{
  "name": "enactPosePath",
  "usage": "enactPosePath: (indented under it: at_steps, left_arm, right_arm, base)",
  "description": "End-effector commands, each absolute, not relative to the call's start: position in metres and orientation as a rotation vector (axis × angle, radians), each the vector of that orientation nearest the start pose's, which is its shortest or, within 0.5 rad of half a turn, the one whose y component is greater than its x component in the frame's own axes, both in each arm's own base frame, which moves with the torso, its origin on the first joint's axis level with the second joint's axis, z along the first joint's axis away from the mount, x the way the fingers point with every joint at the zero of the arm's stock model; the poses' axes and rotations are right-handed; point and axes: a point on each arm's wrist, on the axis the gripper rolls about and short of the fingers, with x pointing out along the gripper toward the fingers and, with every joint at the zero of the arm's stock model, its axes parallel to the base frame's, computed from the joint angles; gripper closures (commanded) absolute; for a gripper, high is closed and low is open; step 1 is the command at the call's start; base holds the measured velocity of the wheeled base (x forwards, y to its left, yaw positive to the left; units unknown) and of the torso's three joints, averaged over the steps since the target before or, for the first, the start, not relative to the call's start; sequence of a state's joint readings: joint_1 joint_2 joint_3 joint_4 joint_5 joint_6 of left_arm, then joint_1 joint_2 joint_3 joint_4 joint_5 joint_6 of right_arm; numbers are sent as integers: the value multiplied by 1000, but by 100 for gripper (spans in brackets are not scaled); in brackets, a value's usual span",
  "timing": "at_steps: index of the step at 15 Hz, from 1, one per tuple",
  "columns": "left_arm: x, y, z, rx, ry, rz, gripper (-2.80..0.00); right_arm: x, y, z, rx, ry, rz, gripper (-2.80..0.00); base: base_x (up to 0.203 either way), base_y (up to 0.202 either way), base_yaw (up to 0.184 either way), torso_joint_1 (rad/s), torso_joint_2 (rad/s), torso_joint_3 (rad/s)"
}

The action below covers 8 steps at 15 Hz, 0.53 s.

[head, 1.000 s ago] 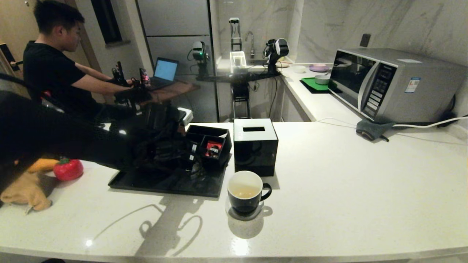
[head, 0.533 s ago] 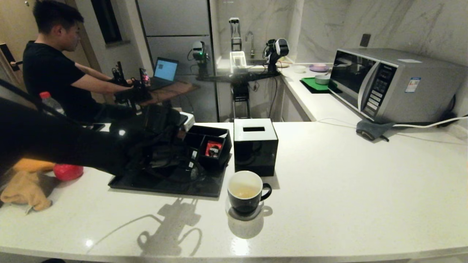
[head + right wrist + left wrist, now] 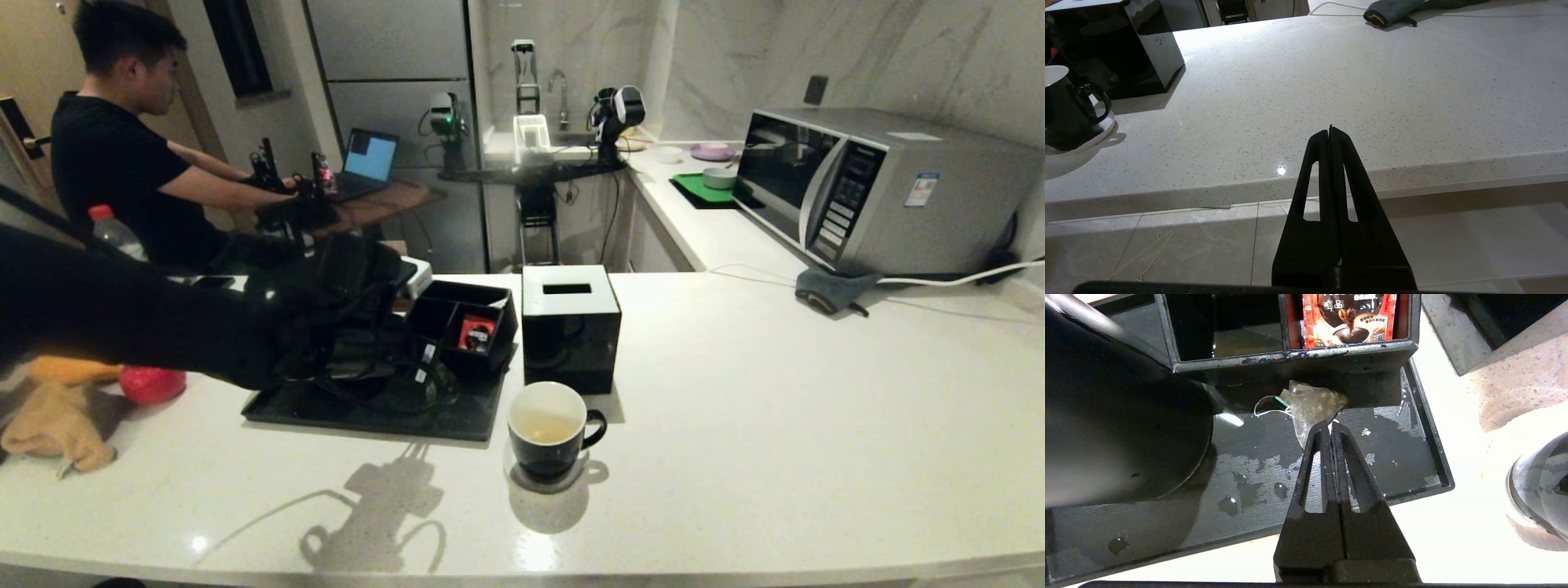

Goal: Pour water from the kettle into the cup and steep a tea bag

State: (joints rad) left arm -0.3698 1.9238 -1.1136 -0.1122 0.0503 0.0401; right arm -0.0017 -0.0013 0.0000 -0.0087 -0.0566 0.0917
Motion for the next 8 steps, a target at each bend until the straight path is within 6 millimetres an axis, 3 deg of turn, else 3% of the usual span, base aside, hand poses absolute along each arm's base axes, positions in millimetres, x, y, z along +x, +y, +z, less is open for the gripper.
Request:
enactPosePath:
  at_steps: [1,6,7,8]
  left_arm:
    - [336,-129,137,185,690,-319,0]
    - [340,-130,126,180,719,-315,0]
    - [341,-130,124,175,727,-310,-280]
    - [341,-130,121,172,734,-308,-280]
  right_arm:
    - [-23,-1,76,92,-12,-58,0]
    - [-23,-1,76,92,-12,-58,0]
    - [-23,-1,76,92,-12,-58,0]
    - [-23,-1,76,92,-12,-58,0]
  base:
    - [0,0,0,0,0,0]
    - [0,0,0,0,0,0]
    - [0,0,0,0,0,0]
    - [0,0,0,0,0,0]
